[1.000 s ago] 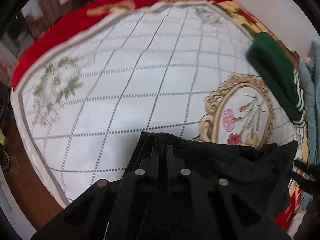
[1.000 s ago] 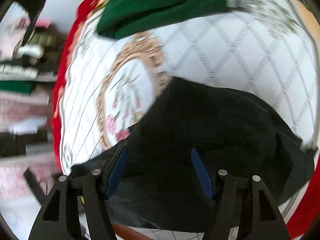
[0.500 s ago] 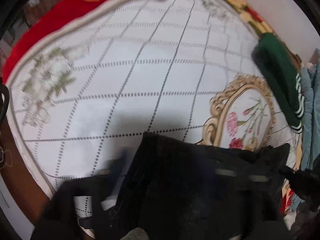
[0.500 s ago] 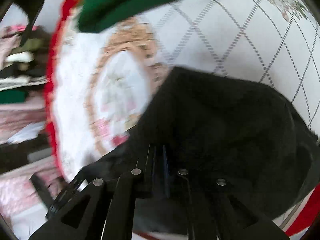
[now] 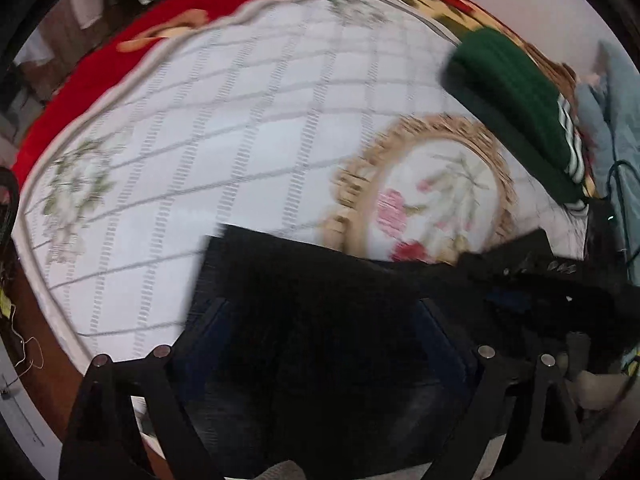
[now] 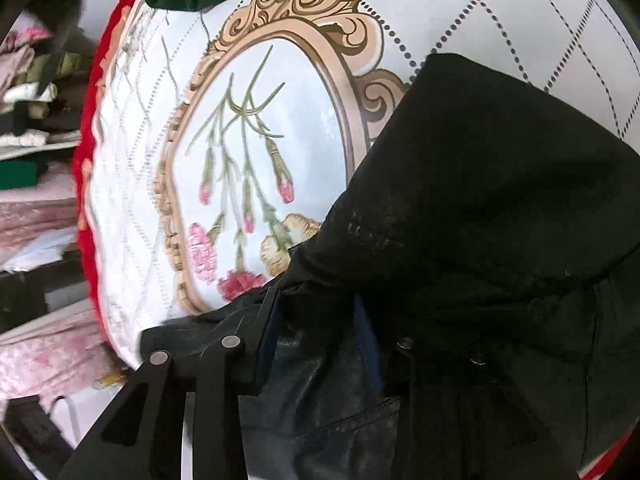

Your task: Fold large clothes

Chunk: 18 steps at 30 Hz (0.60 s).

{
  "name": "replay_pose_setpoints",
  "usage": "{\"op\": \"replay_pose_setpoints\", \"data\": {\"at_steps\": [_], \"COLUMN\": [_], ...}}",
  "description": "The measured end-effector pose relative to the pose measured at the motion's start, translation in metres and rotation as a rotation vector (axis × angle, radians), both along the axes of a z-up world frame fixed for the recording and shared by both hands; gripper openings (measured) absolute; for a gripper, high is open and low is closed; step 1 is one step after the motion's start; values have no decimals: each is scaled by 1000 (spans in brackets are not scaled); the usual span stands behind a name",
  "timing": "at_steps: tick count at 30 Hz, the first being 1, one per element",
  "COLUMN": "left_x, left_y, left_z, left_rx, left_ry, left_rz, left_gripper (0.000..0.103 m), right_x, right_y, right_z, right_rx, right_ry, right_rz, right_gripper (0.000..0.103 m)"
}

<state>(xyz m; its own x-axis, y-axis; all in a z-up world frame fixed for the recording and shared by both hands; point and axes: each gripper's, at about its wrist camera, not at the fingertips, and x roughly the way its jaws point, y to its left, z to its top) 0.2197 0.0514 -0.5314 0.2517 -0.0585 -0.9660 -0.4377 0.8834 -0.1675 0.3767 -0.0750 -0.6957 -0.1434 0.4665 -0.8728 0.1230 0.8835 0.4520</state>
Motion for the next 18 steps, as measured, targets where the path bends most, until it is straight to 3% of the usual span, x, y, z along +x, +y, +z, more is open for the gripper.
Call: {"op": "replay_pose_setpoints", "data": {"at_steps": [2, 4, 6, 8, 12, 14, 16, 18], "left_x": [9, 22, 35, 47, 59, 61, 61, 61], "left_y": [-19, -39, -58, -72, -77, -75, -75, -75], "left_z": [-3, -9, -20, -37, -67, -70, -70, -70], "left_rx": [-23, -26, -29, -37, -34, -46, -42, -41], "left_ry": [-4, -5, -3, 22, 49, 41, 39, 39], "left_rz": [-31, -66, -94, -126, -148, -148, -158, -162], "left_gripper": [92, 92, 92, 92, 99, 101, 101, 101], "right_x": [-5, -17, -40, -67, -118, -134, -136, -134], "right_y": [-18, -50, -102, -155, -252, -276, -289, -285], "right_z": [10, 29, 56, 66, 46, 20, -10, -30], "right_rx": [94, 109, 56, -17, -157, -88, 114, 232], "right_ry": [6, -40, -134, -165, -84, -52, -59, -89], "right_rz": [-43, -97, -177, -281, -477, -536, -598, -630], "right_gripper": [44, 52, 71, 74, 74, 74, 74, 75]}}
